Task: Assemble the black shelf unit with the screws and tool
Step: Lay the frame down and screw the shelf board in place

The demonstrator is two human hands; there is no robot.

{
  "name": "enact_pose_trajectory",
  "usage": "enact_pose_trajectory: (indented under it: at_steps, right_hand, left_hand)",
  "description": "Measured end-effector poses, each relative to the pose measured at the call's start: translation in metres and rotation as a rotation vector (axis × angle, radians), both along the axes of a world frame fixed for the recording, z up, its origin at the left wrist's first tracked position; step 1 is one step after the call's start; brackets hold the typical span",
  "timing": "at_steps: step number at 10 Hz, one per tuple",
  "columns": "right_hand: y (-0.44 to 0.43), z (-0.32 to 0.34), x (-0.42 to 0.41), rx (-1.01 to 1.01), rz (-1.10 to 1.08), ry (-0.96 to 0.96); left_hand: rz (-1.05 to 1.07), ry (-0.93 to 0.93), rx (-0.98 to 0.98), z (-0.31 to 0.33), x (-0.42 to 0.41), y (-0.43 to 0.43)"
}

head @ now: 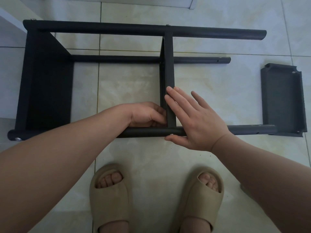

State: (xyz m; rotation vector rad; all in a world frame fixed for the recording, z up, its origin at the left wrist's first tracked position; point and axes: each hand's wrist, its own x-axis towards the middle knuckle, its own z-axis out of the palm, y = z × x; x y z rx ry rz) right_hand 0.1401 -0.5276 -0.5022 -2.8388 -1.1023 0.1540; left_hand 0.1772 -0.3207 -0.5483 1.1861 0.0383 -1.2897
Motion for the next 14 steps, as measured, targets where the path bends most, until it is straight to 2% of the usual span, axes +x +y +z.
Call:
enact_pose_trajectory:
  at_steps: [3,4,5,6,7,8,9,10,12,13,14]
  right_hand:
    - [-0.001,0.001,0.001,0.003,0.004,0.014]
    - [-0.002,-0.001,0.0,0.023,0.004,0.021]
    - [-0.001,0.0,0.002,0.034,0.004,0.046]
    - [0.001,0.007,0.0,0.011,-0.01,0.136]
    - [0.001,0.016,0.0,-0.011,-0.037,0.265]
    - [0.004,0.028,-0.001,-0.058,-0.103,0.438]
    - [0.004,0.046,-0.003,-0.134,-0.15,0.499]
    - [-0.005,0.072,-0.001,-0.19,-0.211,0.512]
    - [-0.019,0.131,-0.005,-0.269,-0.266,0.309]
    - [-0.02,0.159,-0.013,-0.273,-0.328,0.214]
    - [-0.018,0.184,-0.024,-0.202,-0.395,0.205]
  left_hand:
    - [0.036,0.042,-0.009,0.003,0.002,-0.002]
    - [0.133,0.068,0.062,0.002,0.004,-0.004]
    - [-0.004,-0.255,0.393,0.008,0.002,-0.002]
    - [-0.168,-0.549,0.609,0.022,-0.004,0.0]
    - [-0.262,-0.631,0.741,0.043,-0.016,0.007]
    - [-0.345,-0.589,0.768,0.061,-0.031,0.018]
    - [-0.401,-0.577,0.793,0.084,-0.035,0.021]
    - [-0.479,-0.675,0.858,0.114,-0.031,0.016]
    - [-0.396,-0.932,1.031,0.18,-0.018,0.006]
    - [-0.287,-0.997,1.075,0.212,-0.011,0.003]
    - [-0.221,-1.037,1.13,0.237,-0.014,0.0]
